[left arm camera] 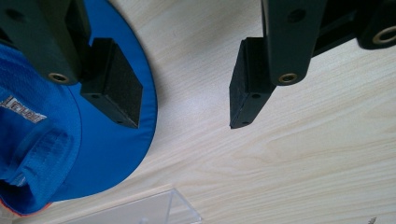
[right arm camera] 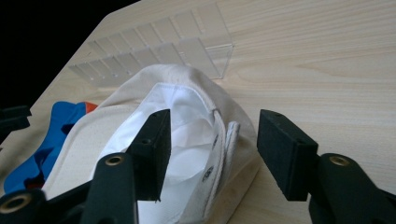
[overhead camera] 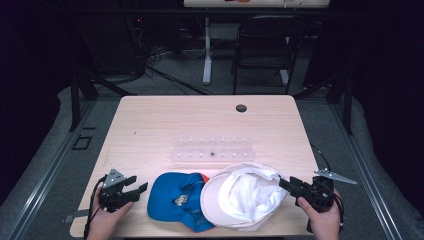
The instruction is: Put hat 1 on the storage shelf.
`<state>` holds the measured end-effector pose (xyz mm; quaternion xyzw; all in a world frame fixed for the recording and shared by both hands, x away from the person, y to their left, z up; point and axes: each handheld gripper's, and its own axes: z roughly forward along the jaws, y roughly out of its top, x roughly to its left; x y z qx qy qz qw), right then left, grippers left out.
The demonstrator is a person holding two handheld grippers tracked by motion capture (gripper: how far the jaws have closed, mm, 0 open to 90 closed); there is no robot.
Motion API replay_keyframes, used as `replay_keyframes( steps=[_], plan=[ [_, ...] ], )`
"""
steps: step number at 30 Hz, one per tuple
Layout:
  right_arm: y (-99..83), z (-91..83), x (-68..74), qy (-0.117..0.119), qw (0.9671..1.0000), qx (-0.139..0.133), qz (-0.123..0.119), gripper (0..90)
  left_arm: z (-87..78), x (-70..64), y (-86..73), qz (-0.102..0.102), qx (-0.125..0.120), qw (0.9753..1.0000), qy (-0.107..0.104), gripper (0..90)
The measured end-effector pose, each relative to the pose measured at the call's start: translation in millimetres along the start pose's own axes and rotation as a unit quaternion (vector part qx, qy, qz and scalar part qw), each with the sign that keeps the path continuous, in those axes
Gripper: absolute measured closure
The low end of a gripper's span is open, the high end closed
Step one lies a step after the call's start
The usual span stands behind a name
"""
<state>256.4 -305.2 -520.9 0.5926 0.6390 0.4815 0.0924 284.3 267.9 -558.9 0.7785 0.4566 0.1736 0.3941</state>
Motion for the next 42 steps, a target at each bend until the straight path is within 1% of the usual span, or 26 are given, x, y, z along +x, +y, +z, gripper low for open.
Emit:
replay_keyframes(
  steps=[1, 4, 6, 7, 8, 10, 11, 18, 19, 21, 22, 23, 24, 25, 31, 32, 33, 34, 35, 36, 37, 38, 39, 40, 41, 42],
  plan=[
    [1.7, -0.9, 1.0, -0.002, 1.0, -0.004, 0.008, 43.3, 0.0, 0.0, 0.0, 0.0, 0.0, 1.0, 0.0, 45.0],
    [11.9, -5.2, 2.6, -0.015, 0.9996, 0.007, 0.023, 42.0, 0.6, -2.3, -0.6, 0.003, 0.002, 1.0, 0.001, 45.0],
    [19.1, -6.6, 3.2, -0.022, 0.9993, 0.021, 0.021, 39.3, 0.5, -3.0, -0.7, 0.004, 0.002, 1.0, 0.0, 44.9],
    [23.2, -7.5, 4.3, -0.029, 0.9987, 0.037, 0.019, 38.9, 0.2, -3.2, -0.7, 0.005, 0.002, 1.0, -0.002, 44.8],
    [23.2, -7.5, 4.3, -0.029, 0.9987, 0.037, 0.019, 38.9, 0.2, -3.2, -0.7, 0.005, 0.002, 1.0, -0.002, 44.6],
    [28.0, -8.8, 6.3, -0.035, 0.9974, 0.062, 0.008, 38.2, 0.1, -3.7, -0.8, 0.004, 0.002, 1.0, -0.003, 44.3],
    [29.4, -8.0, 7.0, -0.031, 0.9963, 0.079, 0.014, 37.7, 0.0, -3.3, -0.6, 0.005, 0.002, 1.0, -0.002, 43.0],
    [25.7, -5.5, 5.2, -0.04, 0.9946, 0.094, 0.018, 36.3, -0.5, -2.6, -1.3, 0.0, 0.0, 1.0, 0.004, 39.5],
    [25.1, -5.5, 4.1, -0.039, 0.9941, 0.101, 0.014, 36.3, -0.4, -2.9, -1.4, -0.002, -0.001, 1.0, 0.005, 39.5],
    [23.0, -4.7, 3.0, -0.052, 0.9922, 0.113, 0.006, 36.3, -0.6, -2.9, -1.2, -0.003, -0.001, 1.0, 0.006, 39.1],
    [23.0, -4.7, 3.0, -0.052, 0.9922, 0.113, 0.006, 36.3, -0.6, -2.9, -1.2, -0.003, -0.001, 1.0, 0.006, 39.2],
    [24.2, -5.8, 3.3, -0.053, 0.9911, 0.122, 0.006, 36.4, -0.3, -2.8, -1.2, -0.001, 0.0, 1.0, 0.005, 39.2],
    [24.2, -5.8, 3.3, -0.053, 0.9911, 0.122, 0.006, 36.4, -0.3, -2.8, -1.2, -0.001, 0.0, 1.0, 0.005, 39.2],
    [27.1, -7.4, 4.6, -0.053, 0.9901, 0.13, 0.011, 36.4, 0.2, -3.2, -1.1, 0.0, 0.0, 1.0, 0.005, 39.2],
    [37.9, -10.2, 9.6, -0.059, 0.9884, 0.14, 0.01, 37.1, 1.2, -4.8, -1.2, 0.002, 0.005, 1.0, 0.003, 39.2],
    [41.3, -9.3, 11.1, -0.056, 0.9869, 0.15, 0.018, 40.1, 1.4, -5.0, -1.2, 0.002, 0.006, 1.0, 0.003, 39.3],
    [42.5, -8.2, 12.3, -0.059, 0.9855, 0.158, 0.02, 40.4, 1.3, -5.0, -1.2, 0.003, 0.006, 1.0, 0.003, 39.3],
    [42.5, -8.2, 12.3, -0.059, 0.9855, 0.158, 0.02, 40.4, 1.3, -5.0, -1.2, 0.002, 0.005, 1.0, 0.003, 39.3],
    [44.3, -4.5, 14.6, -0.066, 0.9831, 0.17, 0.015, 41.7, 1.2, -4.7, -1.2, 0.002, 0.005, 1.0, 0.002, 39.3],
    [44.3, -4.5, 14.6, -0.066, 0.9831, 0.17, 0.015, 41.7, 1.1, -4.6, -1.3, 0.002, 0.006, 1.0, 0.002, 39.3],
    [46.6, -0.5, 16.8, -0.074, 0.98, 0.185, 0.009, 43.1, 1.2, -4.7, -1.5, 0.001, 0.006, 1.0, 0.003, 39.4],
    [47.9, 1.9, 18.1, -0.074, 0.9788, 0.19, 0.01, 44.0, 1.0, -4.7, -1.3, 0.001, 0.009, 1.0, 0.002, 39.4],
    [47.9, 1.9, 18.1, -0.074, 0.9788, 0.19, 0.01, 44.0, 1.4, -4.8, -1.5, 0.001, 0.007, 1.0, 0.002, 39.4],
    [49.5, 4.2, 19.0, -0.075, 0.9771, 0.199, 0.011, 45.4, 1.5, -4.8, -1.4, 0.003, 0.008, 1.0, 0.002, 39.4],
    [53.2, 8.6, 21.7, -0.079, 0.9728, 0.217, 0.015, 49.6, 1.7, -5.1, -1.3, 0.003, 0.008, 1.0, 0.002, 39.4],
    [53.2, 8.6, 21.7, -0.079, 0.9728, 0.217, 0.015, 49.6, 2.5, -5.8, -1.7, 0.001, 0.005, 1.0, 0.002, 39.4]
  ],
)
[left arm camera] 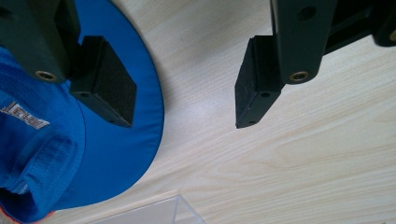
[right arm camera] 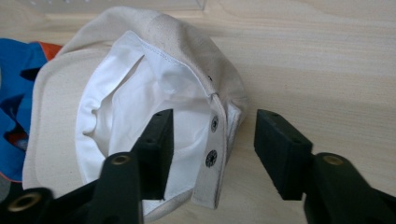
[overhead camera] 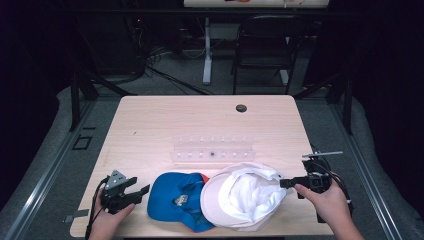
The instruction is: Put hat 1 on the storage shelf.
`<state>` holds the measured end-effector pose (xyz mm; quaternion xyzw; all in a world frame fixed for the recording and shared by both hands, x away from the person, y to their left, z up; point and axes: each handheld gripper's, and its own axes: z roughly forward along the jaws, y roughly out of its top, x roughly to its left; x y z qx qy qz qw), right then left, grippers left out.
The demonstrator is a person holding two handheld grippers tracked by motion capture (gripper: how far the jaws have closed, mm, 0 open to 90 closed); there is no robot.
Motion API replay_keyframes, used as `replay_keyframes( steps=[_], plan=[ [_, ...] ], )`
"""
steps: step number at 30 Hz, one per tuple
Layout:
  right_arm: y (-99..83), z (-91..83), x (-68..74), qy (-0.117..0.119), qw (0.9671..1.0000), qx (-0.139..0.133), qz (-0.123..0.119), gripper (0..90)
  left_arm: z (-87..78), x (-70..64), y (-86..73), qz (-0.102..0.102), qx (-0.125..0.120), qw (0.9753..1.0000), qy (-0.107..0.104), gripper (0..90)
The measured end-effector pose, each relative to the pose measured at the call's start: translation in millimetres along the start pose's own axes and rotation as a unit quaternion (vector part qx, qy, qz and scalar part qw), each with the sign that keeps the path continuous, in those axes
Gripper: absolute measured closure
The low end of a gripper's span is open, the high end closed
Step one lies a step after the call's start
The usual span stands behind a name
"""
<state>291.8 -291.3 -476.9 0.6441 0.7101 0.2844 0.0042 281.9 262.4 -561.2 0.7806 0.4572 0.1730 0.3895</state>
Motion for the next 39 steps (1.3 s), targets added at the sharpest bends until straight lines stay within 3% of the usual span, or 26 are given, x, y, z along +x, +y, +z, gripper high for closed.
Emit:
replay_keyframes(
  steps=[1, 7, 11, 12, 13, 19, 22, 26, 27, 29, 33, 34, 35, 36, 37, 38, 39],
  plan=[
    [4.9, 2.0, 3.0, -0.01, 0.9998, 0.019, -0.006, 53.3, 0.0, -0.1, 0.1, 0.002, 0.001, 1.0, 0.0, 39.5],
    [12.4, 8.3, 9.2, -0.026, 0.9985, 0.046, -0.013, 55.3, 0.3, -0.3, 0.1, 0.004, 0.001, 1.0, -0.002, 39.5],
    [12.9, 14.9, 5.6, -0.018, 0.9979, 0.062, 0.005, 58.7, -0.1, -0.3, 0.3, 0.006, 0.002, 1.0, -0.002, 39.6],
    [11.4, 17.8, 4.6, -0.012, 0.9982, 0.056, 0.021, 59.4, 0.1, -0.3, 0.3, 0.006, 0.001, 1.0, -0.002, 39.6],
    [11.8, 17.7, 1.6, -0.006, 0.9976, 0.068, 0.014, 60.9, 0.2, 0.0, 0.3, 0.007, 0.001, 1.0, -0.002, 39.6],
    [10.8, 17.5, 1.6, -0.001, 0.9975, 0.058, 0.041, 75.8, 0.4, -0.7, 0.7, 0.008, 0.005, 0.9999, -0.002, 39.7],
    [11.6, 17.5, 4.4, -0.011, 0.9978, 0.056, 0.033, 78.0, 0.7, -1.0, 0.6, 0.008, 0.003, 1.0, -0.002, 39.7],
    [14.9, 18.8, 14.5, -0.044, 0.9963, 0.074, 0.006, 80.3, 0.3, -0.6, 0.6, 0.008, 0.006, 0.9999, -0.003, 39.7],
    [17.1, 19.7, 18.8, -0.059, 0.9946, 0.085, -0.005, 80.5, 0.4, -0.7, 0.6, 0.008, 0.006, 0.9999, -0.003, 39.7],
    [18.5, 19.4, 20.5, -0.066, 0.993, 0.097, -0.011, 80.5, 0.4, -0.7, 0.6, 0.009, 0.006, 0.9999, -0.003, 39.7],
    [26.0, 24.3, 35.5, -0.107, 0.9812, 0.155, -0.043, 80.6, 1.2, -1.4, 0.4, 0.009, 0.004, 0.9999, -0.004, 39.7],
    [26.0, 24.3, 35.5, -0.107, 0.9812, 0.155, -0.043, 80.6, 1.2, -1.4, 0.4, 0.009, 0.004, 0.9999, -0.004, 39.7],
    [29.3, 25.9, 40.3, -0.117, 0.9766, 0.173, -0.051, 80.6, 1.2, -1.7, 0.5, 0.009, 0.004, 0.9999, -0.004, 39.7],
    [29.3, 25.9, 40.3, -0.117, 0.9766, 0.173, -0.051, 80.6, 1.2, -1.7, 0.5, 0.009, 0.004, 0.9999, -0.004, 39.7],
    [31.2, 26.6, 42.4, -0.122, 0.9746, 0.18, -0.054, 80.6, 1.3, -1.8, 0.5, 0.01, 0.004, 0.9999, -0.005, 39.7],
    [34.8, 27.3, 45.5, -0.131, 0.9705, 0.194, -0.057, 80.6, 1.3, -1.9, 0.5, 0.01, 0.005, 0.9999, -0.004, 39.8],
    [36.3, 27.7, 47.2, -0.133, 0.9698, 0.197, -0.053, 80.7, 1.4, -2.0, 0.4, 0.011, 0.005, 0.9999, -0.005, 39.8]
  ],
)
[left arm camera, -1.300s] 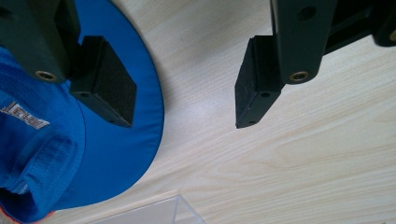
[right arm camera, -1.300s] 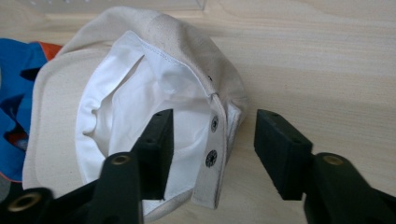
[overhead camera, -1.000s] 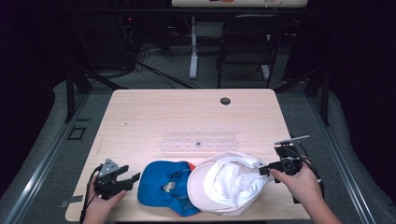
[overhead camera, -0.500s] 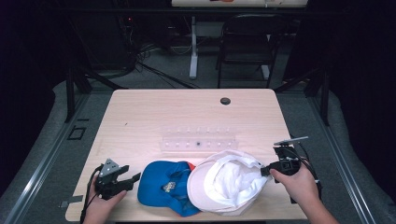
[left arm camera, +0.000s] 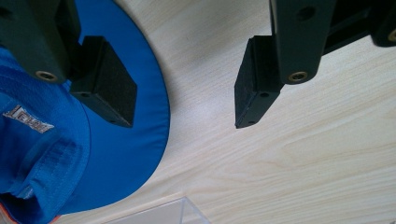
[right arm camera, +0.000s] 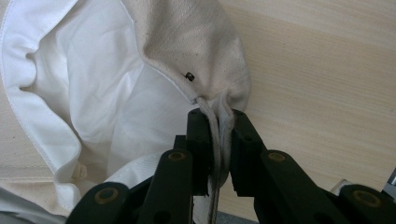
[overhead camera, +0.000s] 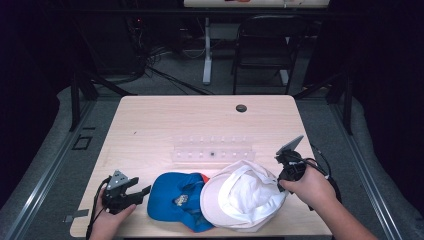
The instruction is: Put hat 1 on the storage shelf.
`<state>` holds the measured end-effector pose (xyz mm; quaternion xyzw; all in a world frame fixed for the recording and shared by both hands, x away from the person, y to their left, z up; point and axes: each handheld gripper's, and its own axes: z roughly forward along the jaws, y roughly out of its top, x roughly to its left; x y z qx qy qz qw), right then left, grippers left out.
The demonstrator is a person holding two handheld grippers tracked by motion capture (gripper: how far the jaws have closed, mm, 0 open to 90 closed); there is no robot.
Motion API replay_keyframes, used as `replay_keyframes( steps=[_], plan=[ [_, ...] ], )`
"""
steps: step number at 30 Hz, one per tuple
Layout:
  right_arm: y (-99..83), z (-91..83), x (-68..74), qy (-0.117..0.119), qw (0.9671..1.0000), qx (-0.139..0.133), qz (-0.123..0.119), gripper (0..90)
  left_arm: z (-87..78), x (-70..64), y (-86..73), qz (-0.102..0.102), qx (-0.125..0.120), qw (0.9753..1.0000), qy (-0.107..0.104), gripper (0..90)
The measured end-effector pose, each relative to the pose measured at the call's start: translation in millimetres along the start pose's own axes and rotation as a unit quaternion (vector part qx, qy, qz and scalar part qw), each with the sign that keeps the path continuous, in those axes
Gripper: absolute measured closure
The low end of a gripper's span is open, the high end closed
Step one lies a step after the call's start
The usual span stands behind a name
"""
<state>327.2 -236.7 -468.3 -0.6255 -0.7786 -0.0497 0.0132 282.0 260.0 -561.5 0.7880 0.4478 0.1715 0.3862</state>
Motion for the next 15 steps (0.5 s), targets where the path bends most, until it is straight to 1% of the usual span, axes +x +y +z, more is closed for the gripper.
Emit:
replay_keyframes(
  steps=[1, 3, 4, 5, 6, 7, 8, 9, 10, 11, 12, 14, 15],
  plan=[
    [1.1, 0.3, 1.5, -0.001, 1.0, -0.003, 0.006, 80.7, -0.1, -0.1, 0.0, 0.0, 0.001, 1.0, 0.0, 39.8],
    [5.0, -2.2, 1.8, -0.007, 0.9999, 0.015, -0.003, 81.0, 0.0, -0.1, 0.0, 0.0, 0.001, 1.0, 0.0, 39.8],
    [6.1, -1.7, 3.4, -0.009, 0.9999, 0.012, 0.005, 81.0, 0.1, 0.0, 0.0, 0.0, 0.001, 1.0, 0.0, 39.8],
    [7.7, -2.6, 4.6, -0.015, 0.9997, 0.016, 0.007, 81.1, 0.2, 0.0, 0.1, 0.0, 0.001, 1.0, -0.001, 39.8],
    [7.7, -2.6, 4.6, -0.015, 0.9997, 0.016, 0.007, 81.1, 0.2, 0.0, 0.1, 0.0, 0.001, 1.0, -0.001, 39.8],
    [9.0, -3.6, 5.5, -0.019, 0.9996, 0.02, 0.006, 81.2, 0.1, 0.0, 0.2, 0.001, 0.001, 1.0, 0.0, 39.8],
    [10.6, -5.0, 5.9, -0.019, 0.9995, 0.025, 0.008, 81.2, 0.1, 0.0, 0.2, 0.001, 0.001, 1.0, -0.001, 39.8],
    [12.1, -7.3, 6.9, -0.024, 0.9991, 0.032, 0.012, 81.3, 0.1, 0.0, 0.2, 0.001, 0.001, 1.0, -0.001, 39.8],
    [14.1, -10.4, 9.4, -0.027, 0.999, 0.031, 0.018, 81.3, 0.3, 0.0, 0.2, 0.001, 0.001, 1.0, -0.001, 39.8],
    [14.1, -10.4, 9.4, -0.027, 0.999, 0.031, 0.018, 81.3, 0.3, 0.0, 0.2, 0.001, 0.001, 1.0, -0.001, 39.8],
    [15.3, -13.4, 12.8, -0.028, 0.9988, 0.031, 0.026, 81.3, 0.5, 0.1, 0.0, 0.0, 0.0, 1.0, -0.002, 39.8],
    [16.3, -15.3, 14.1, -0.032, 0.9986, 0.035, 0.025, 81.3, 0.4, 0.1, 0.0, 0.0, 0.0, 1.0, -0.002, 39.9],
    [17.3, -18.9, 17.6, -0.035, 0.9985, 0.032, 0.028, 81.3, 0.4, 0.1, -0.1, -0.001, 0.0, 1.0, -0.002, 39.9]
  ],
)
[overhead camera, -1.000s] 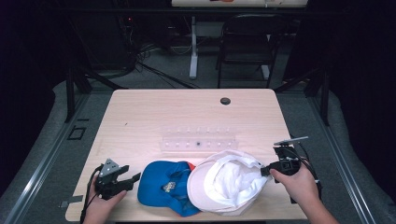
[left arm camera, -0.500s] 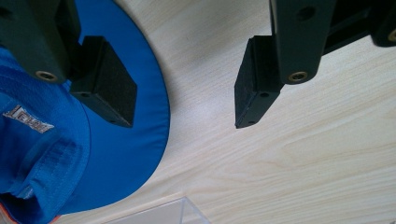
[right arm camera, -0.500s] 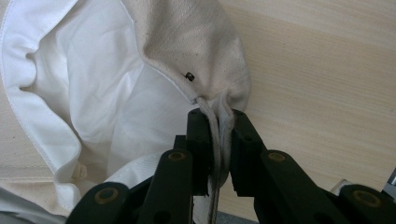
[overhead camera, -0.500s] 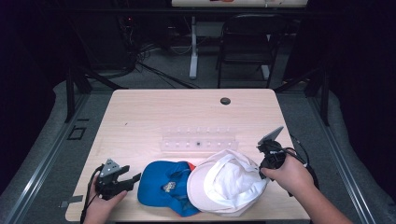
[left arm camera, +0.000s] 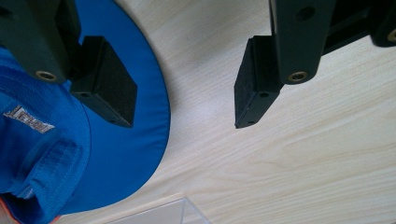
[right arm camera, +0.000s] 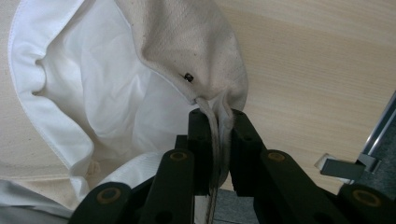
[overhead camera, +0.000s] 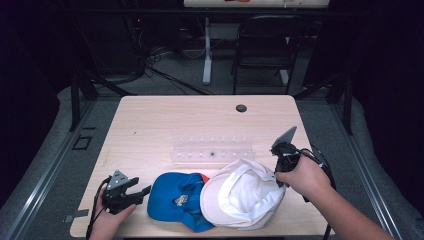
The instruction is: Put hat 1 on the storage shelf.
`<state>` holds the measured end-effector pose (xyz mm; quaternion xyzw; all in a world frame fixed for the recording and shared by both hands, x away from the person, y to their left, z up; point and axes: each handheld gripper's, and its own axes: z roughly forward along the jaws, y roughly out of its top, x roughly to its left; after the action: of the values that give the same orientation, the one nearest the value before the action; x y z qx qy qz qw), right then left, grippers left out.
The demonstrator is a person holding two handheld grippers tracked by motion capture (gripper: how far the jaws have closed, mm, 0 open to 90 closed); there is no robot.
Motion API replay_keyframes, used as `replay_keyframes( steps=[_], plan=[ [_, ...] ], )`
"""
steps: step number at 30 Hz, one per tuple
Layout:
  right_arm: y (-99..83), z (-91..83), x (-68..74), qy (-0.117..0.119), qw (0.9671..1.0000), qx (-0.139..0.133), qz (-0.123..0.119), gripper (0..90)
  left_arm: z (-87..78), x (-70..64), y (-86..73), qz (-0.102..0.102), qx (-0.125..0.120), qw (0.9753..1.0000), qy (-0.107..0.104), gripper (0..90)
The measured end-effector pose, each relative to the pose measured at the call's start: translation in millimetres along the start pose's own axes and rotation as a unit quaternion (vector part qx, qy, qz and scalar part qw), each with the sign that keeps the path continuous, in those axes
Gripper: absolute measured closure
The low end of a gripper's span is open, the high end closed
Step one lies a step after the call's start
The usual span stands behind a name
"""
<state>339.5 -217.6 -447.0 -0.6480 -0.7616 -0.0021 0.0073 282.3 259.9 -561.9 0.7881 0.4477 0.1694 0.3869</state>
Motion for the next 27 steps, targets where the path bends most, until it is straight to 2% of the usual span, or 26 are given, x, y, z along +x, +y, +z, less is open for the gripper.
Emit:
replay_keyframes(
  steps=[5, 8, 13, 19, 22, 27],
  plan=[
    [2.2, -11.8, 6.2, -0.015, 0.9998, 0.009, -0.008, 81.3, -1.0, 0.3, 0.2, 0.001, 0.002, 1.0, -0.002, 39.9],
    [5.0, -23.5, 15.3, -0.025, 0.9996, 0.002, -0.011, 81.5, -1.0, 0.2, 0.3, 0.0, 0.002, 1.0, -0.002, 39.9],
    [8.2, -33.1, 21.8, -0.031, 0.9994, 0.003, -0.016, 81.4, -1.0, 0.5, 0.4, 0.001, 0.001, 1.0, -0.003, 39.9],
    [12.3, -43.4, 29.6, -0.026, 0.9996, -0.001, -0.013, 81.5, -1.7, 1.2, 0.5, 0.0, -0.001, 1.0, -0.003, 40.5],
    [14.7, -48.6, 31.7, -0.015, 0.9996, 0.014, -0.019, 82.0, -2.8, 1.9, 0.7, 0.001, 0.002, 1.0, -0.003, 40.5],
    [15.4, -52.2, 31.4, -0.005, 0.9997, 0.017, -0.017, 82.1, -3.1, 2.1, 0.8, 0.002, 0.002, 1.0, -0.003, 40.5]
  ],
)
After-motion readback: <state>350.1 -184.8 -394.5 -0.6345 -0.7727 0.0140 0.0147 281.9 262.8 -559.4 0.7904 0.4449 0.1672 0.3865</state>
